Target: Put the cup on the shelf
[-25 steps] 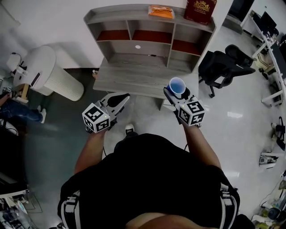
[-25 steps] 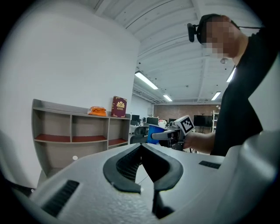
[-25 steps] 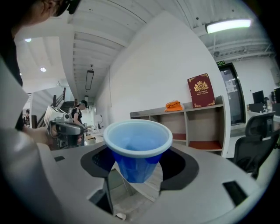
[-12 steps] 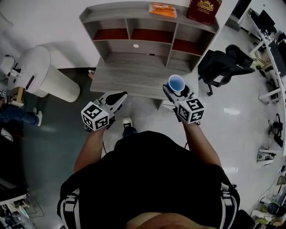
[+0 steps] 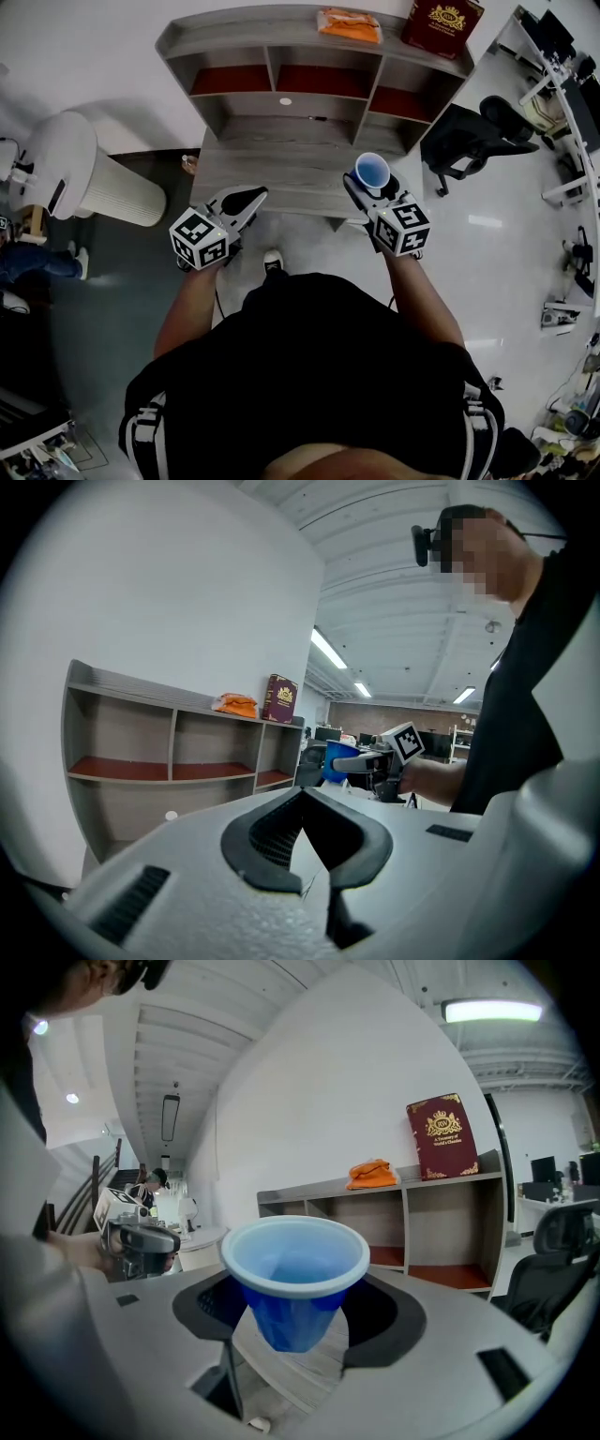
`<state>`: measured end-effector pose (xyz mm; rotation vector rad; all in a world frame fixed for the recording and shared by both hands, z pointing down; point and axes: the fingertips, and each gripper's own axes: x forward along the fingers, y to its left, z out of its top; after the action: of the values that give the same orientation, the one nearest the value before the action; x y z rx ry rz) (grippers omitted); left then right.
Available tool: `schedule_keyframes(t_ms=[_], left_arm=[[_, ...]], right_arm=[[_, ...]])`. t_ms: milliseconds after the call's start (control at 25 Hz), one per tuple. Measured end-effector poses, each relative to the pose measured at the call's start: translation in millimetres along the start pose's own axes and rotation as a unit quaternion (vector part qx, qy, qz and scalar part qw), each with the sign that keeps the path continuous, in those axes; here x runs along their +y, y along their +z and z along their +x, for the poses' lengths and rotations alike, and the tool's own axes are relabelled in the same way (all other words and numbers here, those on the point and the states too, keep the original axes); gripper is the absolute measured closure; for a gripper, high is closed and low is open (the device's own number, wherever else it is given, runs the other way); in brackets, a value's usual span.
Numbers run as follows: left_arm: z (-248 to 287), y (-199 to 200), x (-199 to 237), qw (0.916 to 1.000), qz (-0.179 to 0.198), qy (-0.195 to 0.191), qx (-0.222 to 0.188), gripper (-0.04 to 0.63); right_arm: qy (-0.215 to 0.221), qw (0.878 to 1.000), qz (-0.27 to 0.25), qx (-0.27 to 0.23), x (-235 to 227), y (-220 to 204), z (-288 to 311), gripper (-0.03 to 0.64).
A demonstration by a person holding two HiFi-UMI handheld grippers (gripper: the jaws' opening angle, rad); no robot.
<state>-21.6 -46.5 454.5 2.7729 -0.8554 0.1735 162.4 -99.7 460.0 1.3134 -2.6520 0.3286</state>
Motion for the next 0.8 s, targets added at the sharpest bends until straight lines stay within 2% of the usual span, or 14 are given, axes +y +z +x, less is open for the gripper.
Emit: schedule_keyframes(t_ms=[800], left_arm=[[4, 28, 141, 0.9981, -0.017, -0.059, -0.004, 0.578]], right_arm=[[-0.058, 0.998, 0.006, 0.016, -2, 35, 117, 0.322]])
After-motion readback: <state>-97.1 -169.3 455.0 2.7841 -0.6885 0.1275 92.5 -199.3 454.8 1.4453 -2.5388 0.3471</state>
